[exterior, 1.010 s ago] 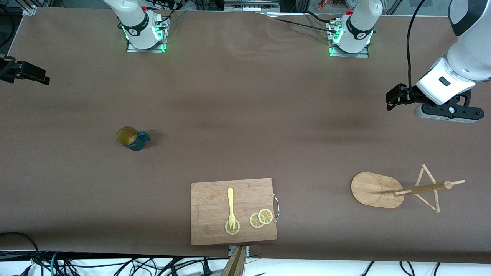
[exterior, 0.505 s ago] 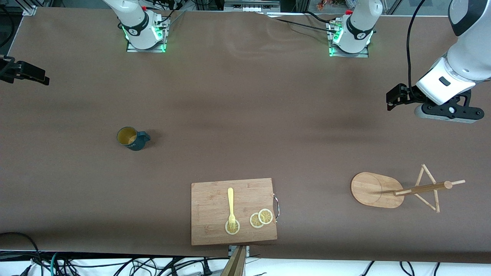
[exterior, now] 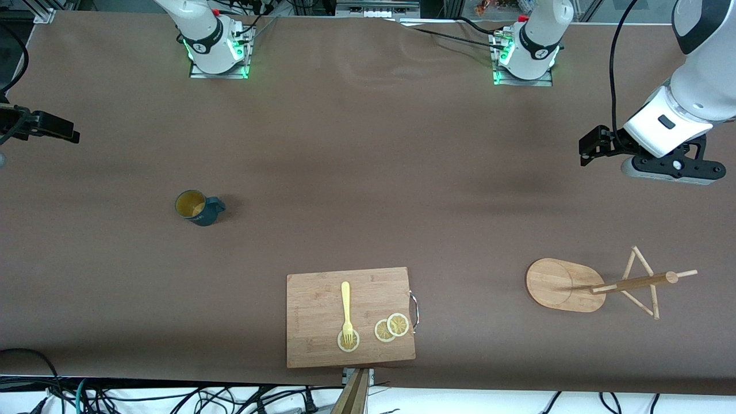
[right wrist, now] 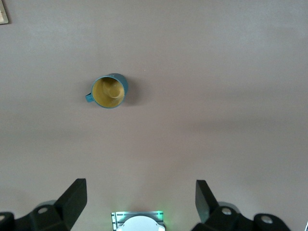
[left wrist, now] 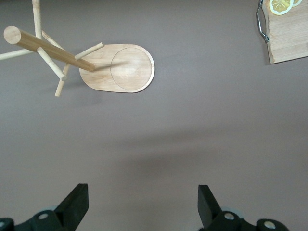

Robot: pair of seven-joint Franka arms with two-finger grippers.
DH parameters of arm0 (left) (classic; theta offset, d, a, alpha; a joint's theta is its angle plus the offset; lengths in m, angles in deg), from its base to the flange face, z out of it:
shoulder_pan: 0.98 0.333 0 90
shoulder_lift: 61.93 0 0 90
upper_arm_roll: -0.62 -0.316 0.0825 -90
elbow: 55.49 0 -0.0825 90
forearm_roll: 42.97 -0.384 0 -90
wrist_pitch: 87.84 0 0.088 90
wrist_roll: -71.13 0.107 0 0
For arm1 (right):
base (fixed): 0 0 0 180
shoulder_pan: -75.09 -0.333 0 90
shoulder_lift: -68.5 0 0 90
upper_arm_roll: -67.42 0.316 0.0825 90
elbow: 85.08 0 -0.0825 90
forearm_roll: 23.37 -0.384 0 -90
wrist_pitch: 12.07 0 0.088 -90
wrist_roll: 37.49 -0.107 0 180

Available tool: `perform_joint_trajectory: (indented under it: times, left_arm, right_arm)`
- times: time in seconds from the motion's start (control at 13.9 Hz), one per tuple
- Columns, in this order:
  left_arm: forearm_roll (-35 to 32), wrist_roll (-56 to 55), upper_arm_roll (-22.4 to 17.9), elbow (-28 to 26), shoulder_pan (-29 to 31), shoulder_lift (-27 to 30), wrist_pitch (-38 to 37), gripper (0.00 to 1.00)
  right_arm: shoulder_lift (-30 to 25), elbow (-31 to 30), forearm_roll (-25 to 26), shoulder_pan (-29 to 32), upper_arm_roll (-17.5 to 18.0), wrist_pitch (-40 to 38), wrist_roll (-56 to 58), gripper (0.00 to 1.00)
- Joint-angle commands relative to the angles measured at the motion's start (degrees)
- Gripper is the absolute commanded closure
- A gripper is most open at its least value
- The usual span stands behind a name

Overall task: Pass cup and hang on rack
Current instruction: 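Reach the right gripper down to the teal mug's rim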

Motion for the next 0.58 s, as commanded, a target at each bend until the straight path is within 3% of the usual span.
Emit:
perform_joint_trajectory:
  times: [0.0, 0.29, 0.5]
  left_arm:
    - [-0.71, -0.51, 0.16, 1.18, 0.2, -0.16, -1.29, 0.0]
    - [-0.71, -0.51, 0.16, 1.18, 0.2, -0.16, -1.29, 0.0]
    - [-0.71, -0.51, 0.16, 1.18, 0.2, -0.16, -1.29, 0.0]
  right_arm:
    - [0.43, -0.52, -1.19, 0.88, 0.4, 0.33, -0.27, 0.0]
    - [3.24, -0.87, -1.37, 1.76, 0.4, -0.02, 0.26, 0.0]
    - [3.16, -5.69, -1.46, 1.58, 0.4, 3.48, 0.88, 0.0]
